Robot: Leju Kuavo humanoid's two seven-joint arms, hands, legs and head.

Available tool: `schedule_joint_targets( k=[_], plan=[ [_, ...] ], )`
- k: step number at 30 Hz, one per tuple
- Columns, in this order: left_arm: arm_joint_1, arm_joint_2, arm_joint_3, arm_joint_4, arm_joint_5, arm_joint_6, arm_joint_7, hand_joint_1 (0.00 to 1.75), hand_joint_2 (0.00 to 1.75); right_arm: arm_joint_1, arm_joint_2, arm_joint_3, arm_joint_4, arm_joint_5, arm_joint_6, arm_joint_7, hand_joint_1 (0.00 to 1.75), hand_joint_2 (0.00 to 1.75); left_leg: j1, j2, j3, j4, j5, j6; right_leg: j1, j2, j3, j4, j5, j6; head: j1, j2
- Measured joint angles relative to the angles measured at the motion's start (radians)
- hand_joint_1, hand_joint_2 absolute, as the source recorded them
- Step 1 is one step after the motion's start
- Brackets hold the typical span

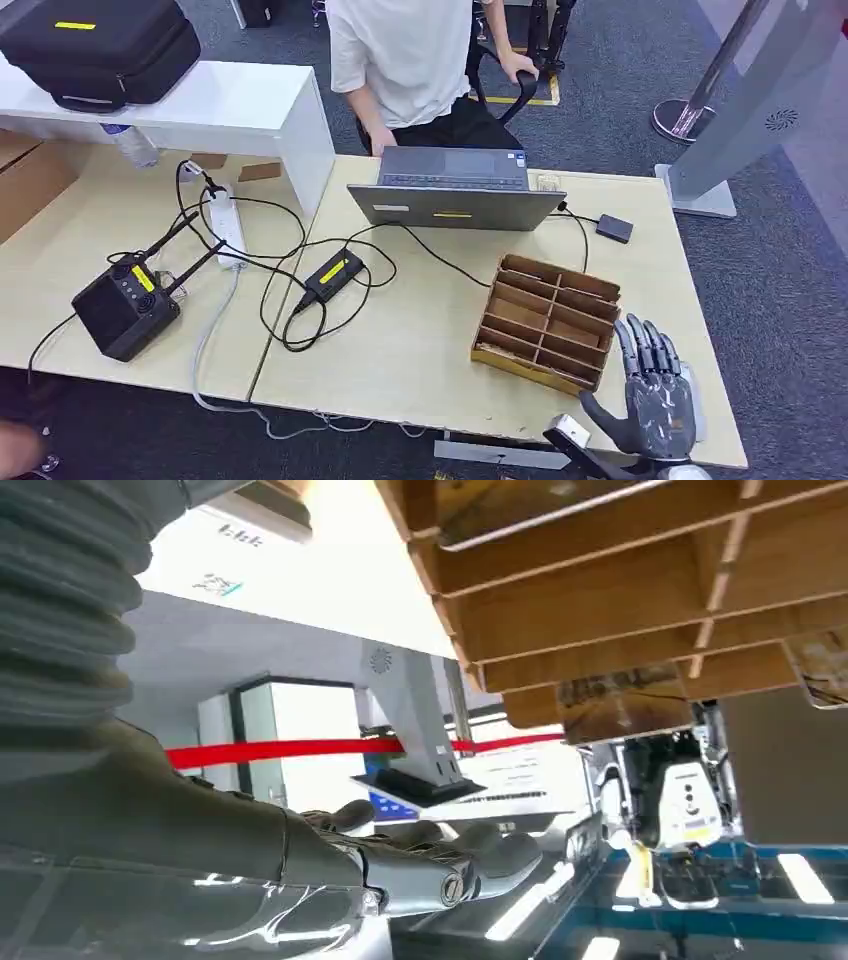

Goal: Pass the card to the sensor for recognition and then transmit it.

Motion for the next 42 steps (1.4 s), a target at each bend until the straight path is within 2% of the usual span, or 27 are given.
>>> schedule_joint_targets(
  k=[12,29,34,42],
  plan=[
    [0.0,0.001,0.0,0.0,0.012,0.003,0.002,0.0,1.75,0.039,0.023,-0.058,0.087,-0.012,-0.003,0.001,0.0,1.75,0.0,0.001,0.0,0.0,0.0,0.0,0.0,0.001,0.0,0.0,0.0,0.0,0.0,0.0],
    [0.0,0.001,-0.001,0.0,0.012,0.003,0.002,0.0,1.75,0.045,0.032,-0.069,0.118,-0.018,-0.003,-0.001,0.0,1.75,0.0,0.0,0.0,0.0,0.0,0.0,0.0,0.0,0.0,0.0,0.0,0.0,0.0,0.0],
    [0.0,0.001,-0.001,0.0,0.016,0.005,0.002,0.0,1.75,0.049,0.058,-0.083,0.118,-0.023,-0.003,-0.068,0.0,1.75,0.0,0.0,0.0,0.0,0.0,0.0,0.0,0.0,0.0,0.0,0.0,0.0,0.0,0.0],
    [0.0,0.001,-0.001,0.0,0.021,0.006,0.003,0.0,1.75,0.067,0.101,-0.083,0.131,-0.028,-0.003,-0.099,0.0,1.75,0.0,0.0,0.0,0.0,0.0,0.0,0.0,0.0,0.0,0.0,0.0,0.0,0.0,0.0]
  ],
)
